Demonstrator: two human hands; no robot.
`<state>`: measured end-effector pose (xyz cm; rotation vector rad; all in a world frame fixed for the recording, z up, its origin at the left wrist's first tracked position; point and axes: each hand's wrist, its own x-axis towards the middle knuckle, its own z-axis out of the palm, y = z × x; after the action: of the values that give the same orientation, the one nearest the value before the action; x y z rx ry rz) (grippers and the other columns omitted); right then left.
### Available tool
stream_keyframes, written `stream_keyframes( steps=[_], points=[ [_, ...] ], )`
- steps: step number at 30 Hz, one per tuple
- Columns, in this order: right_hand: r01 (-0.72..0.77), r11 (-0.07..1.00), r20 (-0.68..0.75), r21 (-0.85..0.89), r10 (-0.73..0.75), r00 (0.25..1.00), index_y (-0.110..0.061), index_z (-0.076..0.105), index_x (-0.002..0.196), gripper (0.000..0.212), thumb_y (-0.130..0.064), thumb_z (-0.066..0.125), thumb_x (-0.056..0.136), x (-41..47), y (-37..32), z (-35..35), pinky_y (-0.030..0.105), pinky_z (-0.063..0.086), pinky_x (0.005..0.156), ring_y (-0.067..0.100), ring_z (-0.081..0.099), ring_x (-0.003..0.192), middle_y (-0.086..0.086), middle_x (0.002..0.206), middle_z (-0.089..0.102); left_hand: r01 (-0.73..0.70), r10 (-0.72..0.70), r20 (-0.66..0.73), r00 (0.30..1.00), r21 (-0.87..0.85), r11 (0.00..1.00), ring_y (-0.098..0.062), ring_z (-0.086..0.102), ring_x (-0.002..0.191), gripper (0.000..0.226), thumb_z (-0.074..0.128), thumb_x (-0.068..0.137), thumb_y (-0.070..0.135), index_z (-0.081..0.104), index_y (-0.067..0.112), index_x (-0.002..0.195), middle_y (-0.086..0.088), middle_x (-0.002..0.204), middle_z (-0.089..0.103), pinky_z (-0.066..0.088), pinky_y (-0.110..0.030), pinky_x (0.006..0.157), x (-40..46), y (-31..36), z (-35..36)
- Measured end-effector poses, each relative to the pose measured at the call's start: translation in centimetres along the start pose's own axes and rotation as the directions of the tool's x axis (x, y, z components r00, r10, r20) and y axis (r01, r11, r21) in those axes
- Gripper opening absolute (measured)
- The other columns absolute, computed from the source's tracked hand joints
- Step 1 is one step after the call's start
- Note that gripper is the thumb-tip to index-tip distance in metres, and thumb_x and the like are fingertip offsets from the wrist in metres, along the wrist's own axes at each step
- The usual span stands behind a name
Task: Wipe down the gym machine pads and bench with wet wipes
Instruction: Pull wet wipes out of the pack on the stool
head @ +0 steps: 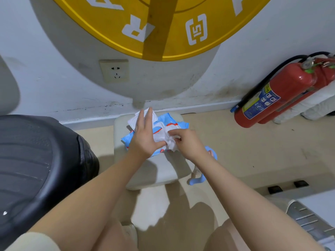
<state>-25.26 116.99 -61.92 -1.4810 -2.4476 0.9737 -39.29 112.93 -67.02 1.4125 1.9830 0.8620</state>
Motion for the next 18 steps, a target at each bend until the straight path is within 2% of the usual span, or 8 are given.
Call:
stream_keyframes(
  steps=[2,5,7,9,10,13,16,18],
  points=[
    [0.004,0.999,0.045,-0.038,-0.002,0.999,-0.004,0.066,0.104,0.025,-0.006,0.055,0.082,0.4,-0.1,0.1,0.034,0.041,0.07,0.037,0.056,0.093,0.023,0.1,0.065,-0.05,0.049,-0.04,0.998,-0.019,0.999,-0.022,0.018,0.143,0.102,0.078,0.068,0.029,0.016,0.013,0.148,-0.01,0.156,0.014,0.018,-0.022,0.108,0.0,-0.2,-0.5],
    [0.039,0.994,0.115,-0.102,-0.027,0.993,-0.007,0.061,0.113,0.03,-0.009,0.056,0.084,0.4,-0.6,-0.2,0.035,0.047,0.08,0.032,0.056,0.1,0.016,0.108,0.063,-0.07,0.156,-0.253,0.955,0.318,0.946,-0.035,0.048,0.124,0.097,0.059,0.06,0.063,0.035,0.015,0.14,-0.016,0.141,0.044,0.04,-0.045,0.098,-0.1,-0.6,-1.3],
    [0.072,0.983,0.13,-0.167,-0.05,0.99,-0.006,0.059,0.118,0.036,-0.006,0.056,0.082,0.4,-0.7,-0.2,0.037,0.045,0.084,0.031,0.054,0.107,0.014,0.115,0.06,0.096,0.049,-0.33,0.943,0.408,0.908,-0.036,0.035,0.133,0.111,0.067,0.056,0.067,0.023,0.021,0.147,-0.015,0.151,0.028,0.033,-0.048,0.103,0.1,-0.9,-2.0],
    [0.121,0.975,0.123,-0.189,-0.099,0.988,-0.006,0.059,0.118,0.038,-0.003,0.055,0.08,0.3,-0.6,0.0,0.037,0.044,0.087,0.03,0.051,0.113,0.011,0.123,0.057,0.27,-0.212,-0.253,0.944,0.226,0.936,-0.031,0.021,0.14,0.12,0.077,0.061,0.055,0.005,0.018,0.15,-0.014,0.154,0.015,0.022,-0.041,0.11,0.4,-0.9,-2.4],
    [0.144,0.973,0.119,-0.18,-0.123,0.985,-0.006,0.06,0.118,0.038,-0.002,0.054,0.08,0.2,-0.6,0.2,0.037,0.044,0.087,0.029,0.051,0.115,0.011,0.126,0.056,0.288,-0.262,-0.18,0.948,0.142,0.947,-0.03,0.025,0.138,0.118,0.079,0.064,0.047,0.003,0.013,0.149,-0.015,0.151,0.021,0.022,-0.036,0.109,0.6,-1.0,-2.3],
    [0.185,0.971,0.171,-0.153,-0.158,0.973,-0.009,0.057,0.122,0.041,0.0,0.049,0.083,-0.1,-1.2,0.6,0.032,0.041,0.09,0.026,0.049,0.118,0.007,0.133,0.052,0.127,-0.126,-0.101,0.987,0.01,0.992,-0.033,0.046,0.12,0.095,0.075,0.072,0.034,0.023,-0.001,0.144,-0.021,0.13,0.047,0.032,-0.03,0.097,0.3,-1.5,-1.8],
    [0.204,0.955,0.313,-0.217,-0.129,0.941,-0.016,0.041,0.137,0.053,0.002,0.043,0.087,0.1,-1.5,1.2,0.035,0.036,0.103,0.018,0.037,0.132,0.0,0.148,0.035,-0.006,0.007,-0.034,0.999,0.022,1.0,-0.034,0.052,0.118,0.069,0.057,0.07,0.029,0.048,-0.008,0.128,-0.025,0.125,0.056,0.031,-0.03,0.099,-0.5,-2.0,-1.2],
    [0.197,0.932,0.359,-0.304,-0.079,0.93,-0.02,0.03,0.143,0.062,0.003,0.04,0.087,0.4,-1.5,1.5,0.036,0.038,0.102,0.016,0.033,0.135,-0.006,0.153,0.023,-0.002,0.003,-0.014,1.0,0.044,0.999,-0.032,0.054,0.118,0.054,0.059,0.075,0.02,0.055,-0.007,0.122,-0.022,0.124,0.059,0.031,-0.024,0.098,-0.2,-2.5,-1.5]
  ],
)
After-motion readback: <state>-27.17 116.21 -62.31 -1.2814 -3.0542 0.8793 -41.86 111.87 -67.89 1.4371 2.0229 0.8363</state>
